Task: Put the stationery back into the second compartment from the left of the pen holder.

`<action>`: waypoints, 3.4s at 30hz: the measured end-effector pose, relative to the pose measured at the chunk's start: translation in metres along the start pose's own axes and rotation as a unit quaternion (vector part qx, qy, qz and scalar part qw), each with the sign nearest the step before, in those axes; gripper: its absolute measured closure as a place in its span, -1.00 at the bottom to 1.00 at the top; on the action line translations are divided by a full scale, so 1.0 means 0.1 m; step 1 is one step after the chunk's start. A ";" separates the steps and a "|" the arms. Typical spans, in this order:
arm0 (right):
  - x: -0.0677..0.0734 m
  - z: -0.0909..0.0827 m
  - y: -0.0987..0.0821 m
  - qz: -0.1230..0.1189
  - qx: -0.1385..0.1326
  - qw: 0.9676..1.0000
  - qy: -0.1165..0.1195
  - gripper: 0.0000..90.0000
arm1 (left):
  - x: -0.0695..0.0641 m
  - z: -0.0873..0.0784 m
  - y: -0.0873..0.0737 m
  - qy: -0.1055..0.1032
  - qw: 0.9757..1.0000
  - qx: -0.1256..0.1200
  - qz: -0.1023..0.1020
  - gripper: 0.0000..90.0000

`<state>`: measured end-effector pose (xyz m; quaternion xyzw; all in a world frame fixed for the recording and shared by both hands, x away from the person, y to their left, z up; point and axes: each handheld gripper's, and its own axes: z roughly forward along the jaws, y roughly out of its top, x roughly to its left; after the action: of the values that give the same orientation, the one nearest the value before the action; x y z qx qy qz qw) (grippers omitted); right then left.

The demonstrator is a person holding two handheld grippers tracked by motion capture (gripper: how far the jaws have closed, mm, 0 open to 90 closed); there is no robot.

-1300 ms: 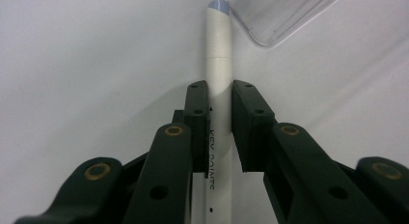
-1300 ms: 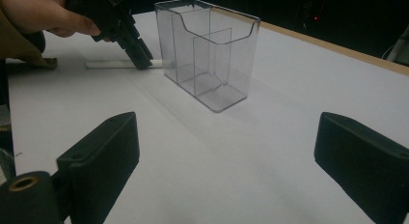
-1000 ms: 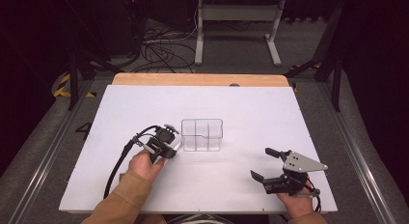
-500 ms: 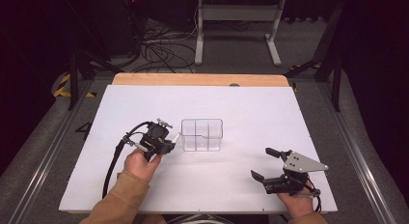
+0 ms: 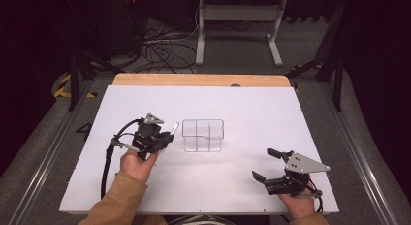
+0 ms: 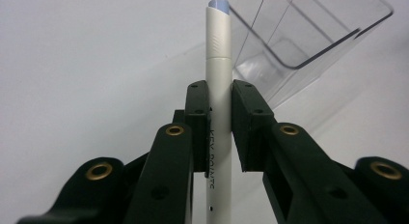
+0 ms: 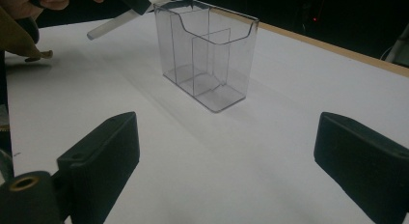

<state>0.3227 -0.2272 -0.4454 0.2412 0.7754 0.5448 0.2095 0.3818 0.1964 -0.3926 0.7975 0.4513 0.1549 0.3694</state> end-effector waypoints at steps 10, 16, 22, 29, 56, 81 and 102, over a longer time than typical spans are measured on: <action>0.00 0.00 -0.01 -0.001 -0.001 1.000 0.002 -0.80 | 0.00 -0.16 -0.01 -0.020 0.997 -0.074 -0.002 0.74; 0.01 0.00 0.00 -0.001 -0.002 1.000 0.004 -0.80 | -0.01 -0.22 -0.03 -0.055 0.991 -0.122 0.019 0.74; 0.01 0.01 -0.01 -0.003 -0.003 1.000 0.005 -0.80 | -0.02 -0.29 -0.05 -0.066 0.984 -0.161 0.037 0.74; 0.01 0.01 -0.01 -0.002 -0.003 1.000 0.007 -0.80 | -0.02 -0.32 -0.07 -0.094 0.975 -0.198 0.029 0.74; 0.02 0.02 -0.01 -0.006 -0.003 1.000 0.010 -0.80 | -0.14 -0.34 0.16 -0.160 0.945 -0.274 0.079 0.74; 0.03 0.02 -0.01 -0.007 -0.005 1.000 0.014 -0.80 | -0.33 0.05 0.67 -0.204 0.935 -0.278 0.082 0.74; 0.03 0.03 -0.02 -0.006 -0.004 1.000 0.019 -0.80 | -0.40 0.47 0.81 -0.194 0.940 -0.268 0.086 0.73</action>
<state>0.3217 -0.2242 -0.4486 0.2253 0.7785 0.5509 0.1993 0.4364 0.1159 -0.3619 0.7192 0.2423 0.1430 0.6353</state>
